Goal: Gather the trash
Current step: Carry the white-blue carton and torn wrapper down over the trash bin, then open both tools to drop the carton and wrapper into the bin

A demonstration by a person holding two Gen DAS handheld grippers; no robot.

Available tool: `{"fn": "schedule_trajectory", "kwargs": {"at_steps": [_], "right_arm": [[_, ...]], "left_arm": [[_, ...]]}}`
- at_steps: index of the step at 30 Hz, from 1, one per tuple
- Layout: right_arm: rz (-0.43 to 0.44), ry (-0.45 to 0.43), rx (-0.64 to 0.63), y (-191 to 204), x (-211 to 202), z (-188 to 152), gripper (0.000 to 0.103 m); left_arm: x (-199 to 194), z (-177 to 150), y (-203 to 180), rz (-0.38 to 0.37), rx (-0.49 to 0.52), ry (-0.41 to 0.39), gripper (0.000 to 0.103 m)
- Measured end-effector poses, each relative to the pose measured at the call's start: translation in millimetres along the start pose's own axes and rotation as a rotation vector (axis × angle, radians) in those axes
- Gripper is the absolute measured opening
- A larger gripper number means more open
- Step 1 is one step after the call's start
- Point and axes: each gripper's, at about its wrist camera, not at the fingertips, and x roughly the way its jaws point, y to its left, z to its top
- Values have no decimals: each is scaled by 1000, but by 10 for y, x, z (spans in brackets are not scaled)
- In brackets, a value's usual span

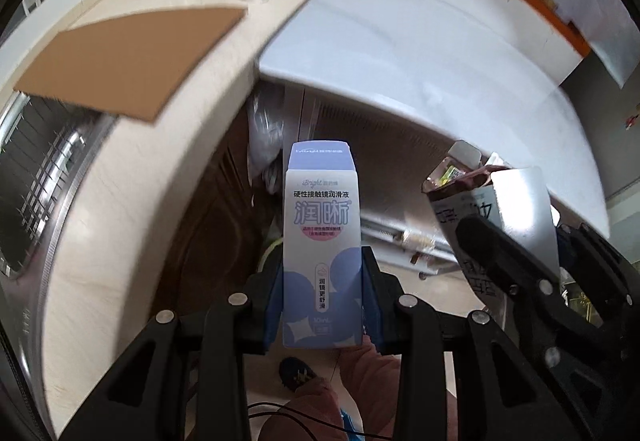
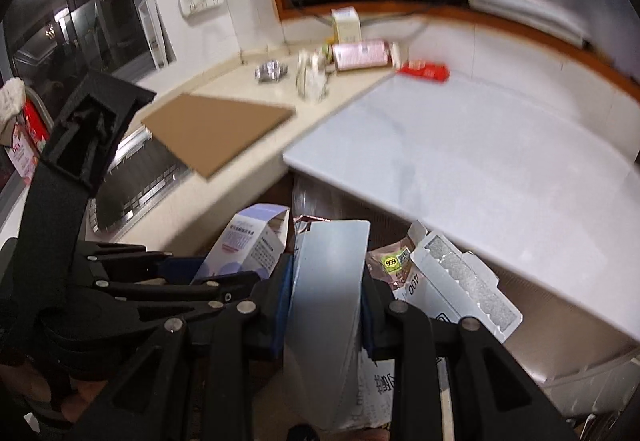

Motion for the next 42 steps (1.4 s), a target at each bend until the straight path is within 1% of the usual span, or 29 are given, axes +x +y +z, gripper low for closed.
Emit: {"fn": "schedule_trajectory", "kwargs": {"at_steps": [5, 7, 11, 14, 17, 19, 22, 24, 28, 32, 33, 35, 36, 37, 38, 40, 41, 42], "right_arm": [[25, 89, 33, -200, 397, -298, 29], [49, 130, 71, -334, 612, -443, 29], [74, 170, 121, -539, 981, -721, 29], [101, 202, 168, -691, 1298, -950, 29], [121, 231, 202, -813, 1620, -1172, 29], [127, 256, 223, -886, 1856, -1333, 29], [143, 285, 270, -999, 2150, -1541, 29], [147, 307, 296, -1078, 2391, -1687, 29], [154, 338, 321, -1163, 2791, -1889, 29], [174, 359, 325, -1144, 3067, -2010, 30], [183, 367, 328, -1144, 3142, -2031, 30], [188, 388, 341, -1150, 3251, -2059, 32], [195, 401, 354, -1152, 3308, -2082, 32], [198, 410, 366, -1153, 3351, -2096, 32], [201, 417, 370, -1152, 3372, -2107, 35], [200, 426, 377, -1145, 3398, -2125, 41], [198, 427, 378, -1134, 3400, -2128, 44], [199, 427, 379, -1104, 3413, -2113, 44]], "left_arm": [[453, -138, -1, 10, -20, 53, 33], [683, -194, -7, 6, -23, 73, 33], [1141, -288, -19, -1, -23, 102, 33], [1527, -365, 30, -15, -37, 125, 33], [1913, -451, 88, -12, -41, 140, 33], [2165, -515, 132, -4, -42, 160, 33], [2593, -626, 209, -9, -59, 203, 33], [2802, -684, 288, -16, -69, 223, 33], [3177, -815, 351, -6, -66, 248, 33], [3417, -879, 379, 15, -68, 277, 33], [3459, -875, 390, 22, -62, 267, 33], [3522, -904, 409, 23, -65, 276, 34], [3520, -899, 424, 24, -62, 273, 35], [3536, -904, 422, 20, -57, 276, 41], [3544, -902, 440, 23, -53, 280, 52], [3536, -911, 463, 36, -43, 281, 63], [3532, -913, 471, 38, -40, 281, 66], [3528, -909, 470, 39, -38, 283, 67]]}}
